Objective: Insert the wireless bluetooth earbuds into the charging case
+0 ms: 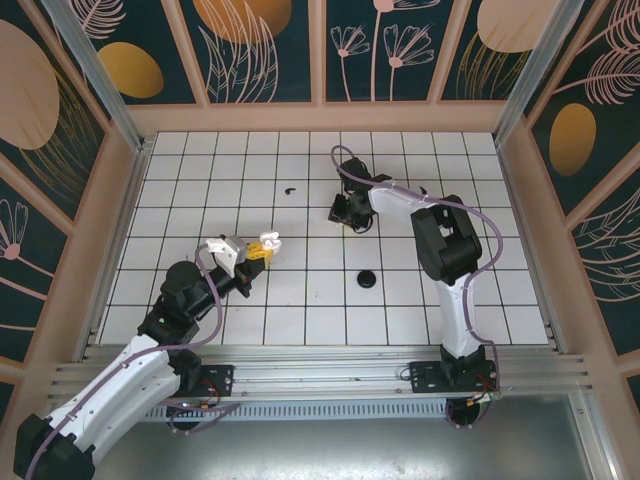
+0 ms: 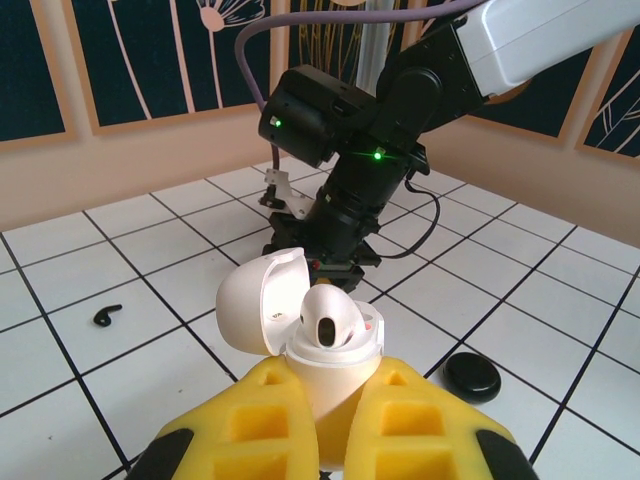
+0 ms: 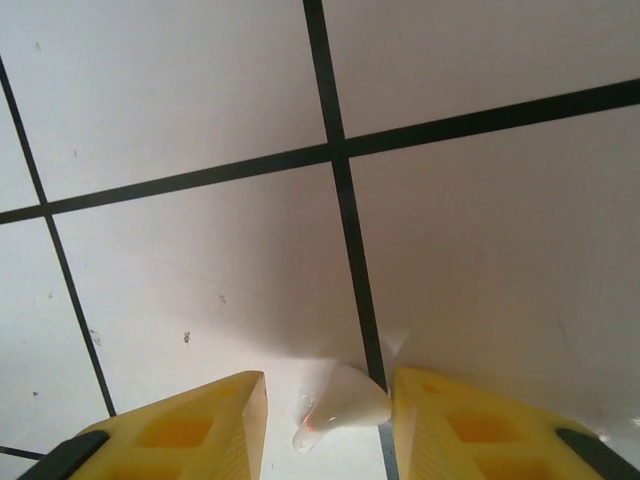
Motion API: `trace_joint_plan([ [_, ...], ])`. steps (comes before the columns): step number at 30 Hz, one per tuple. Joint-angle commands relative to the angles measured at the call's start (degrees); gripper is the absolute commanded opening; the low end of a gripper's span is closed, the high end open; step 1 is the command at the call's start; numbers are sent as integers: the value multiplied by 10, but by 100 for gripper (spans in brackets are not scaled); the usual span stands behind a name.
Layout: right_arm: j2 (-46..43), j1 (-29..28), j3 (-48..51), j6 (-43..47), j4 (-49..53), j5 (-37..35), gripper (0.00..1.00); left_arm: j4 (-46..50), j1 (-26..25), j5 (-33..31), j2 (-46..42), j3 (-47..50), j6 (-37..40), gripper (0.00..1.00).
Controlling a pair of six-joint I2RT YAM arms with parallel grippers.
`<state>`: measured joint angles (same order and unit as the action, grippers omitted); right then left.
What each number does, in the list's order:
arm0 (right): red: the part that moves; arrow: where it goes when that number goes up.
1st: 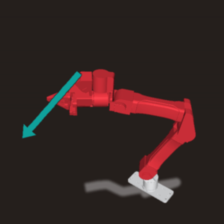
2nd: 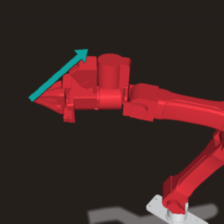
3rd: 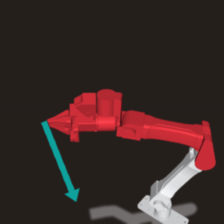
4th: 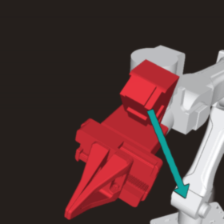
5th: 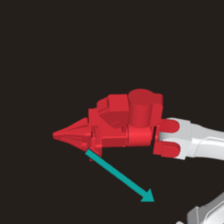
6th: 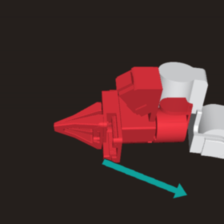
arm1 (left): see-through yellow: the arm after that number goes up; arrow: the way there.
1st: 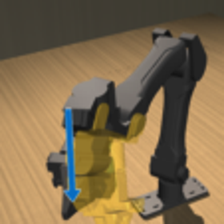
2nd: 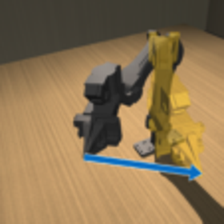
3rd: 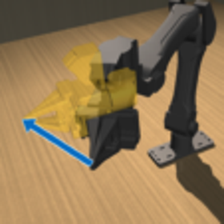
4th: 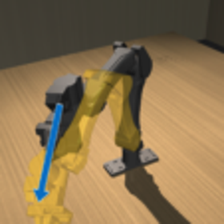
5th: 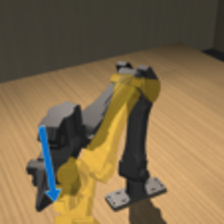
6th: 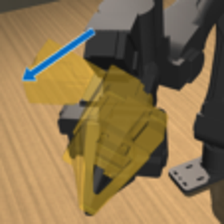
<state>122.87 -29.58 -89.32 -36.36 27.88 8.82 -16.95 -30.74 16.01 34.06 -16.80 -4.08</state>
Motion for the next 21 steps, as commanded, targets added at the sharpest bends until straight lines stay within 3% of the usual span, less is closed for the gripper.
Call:
trace_joint_plan([
  [1, 24, -9, -22, 7, 33, -7, 35, -18, -3, 0, -8, -12, 12, 0],
  [21, -3, -12, -41, 18, 63, -37, 20, -2, -2, -9, -26, -13, 12, 0],
])
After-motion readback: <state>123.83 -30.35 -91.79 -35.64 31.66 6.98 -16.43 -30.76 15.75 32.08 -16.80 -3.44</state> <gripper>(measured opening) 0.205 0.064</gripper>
